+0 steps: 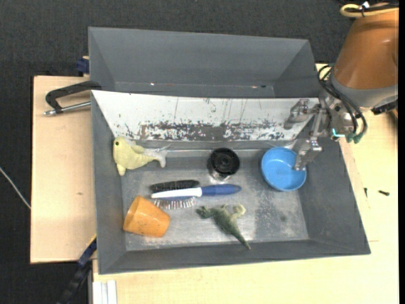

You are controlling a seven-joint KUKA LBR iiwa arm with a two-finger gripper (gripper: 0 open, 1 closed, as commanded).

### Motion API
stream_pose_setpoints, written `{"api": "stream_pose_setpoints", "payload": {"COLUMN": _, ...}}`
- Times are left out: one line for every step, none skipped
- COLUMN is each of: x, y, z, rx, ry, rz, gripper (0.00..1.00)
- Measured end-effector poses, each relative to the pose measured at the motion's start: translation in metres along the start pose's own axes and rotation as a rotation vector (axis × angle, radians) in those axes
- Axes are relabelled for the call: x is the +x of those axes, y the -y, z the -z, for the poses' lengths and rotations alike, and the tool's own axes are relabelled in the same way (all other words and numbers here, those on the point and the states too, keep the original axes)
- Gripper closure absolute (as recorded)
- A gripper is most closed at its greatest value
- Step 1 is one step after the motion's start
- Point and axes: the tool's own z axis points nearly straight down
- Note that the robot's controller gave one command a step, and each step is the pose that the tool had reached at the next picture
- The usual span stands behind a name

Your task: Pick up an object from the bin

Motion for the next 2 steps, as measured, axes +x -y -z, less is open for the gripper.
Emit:
{"api": "stream_pose_setpoints", "payload": {"x": 0.0682, "y": 0.0088, "z": -0.1459, "rx": 0.001, "ry": 0.007, "rz": 0.138, "gripper": 0.0}}
{"api": "stream_pose_setpoints", "payload": {"x": 0.0648, "y": 0.0101, "z": -0.1397, "rx": 0.005, "ry": 0.015, "rz": 0.139, "gripper": 1.0}}
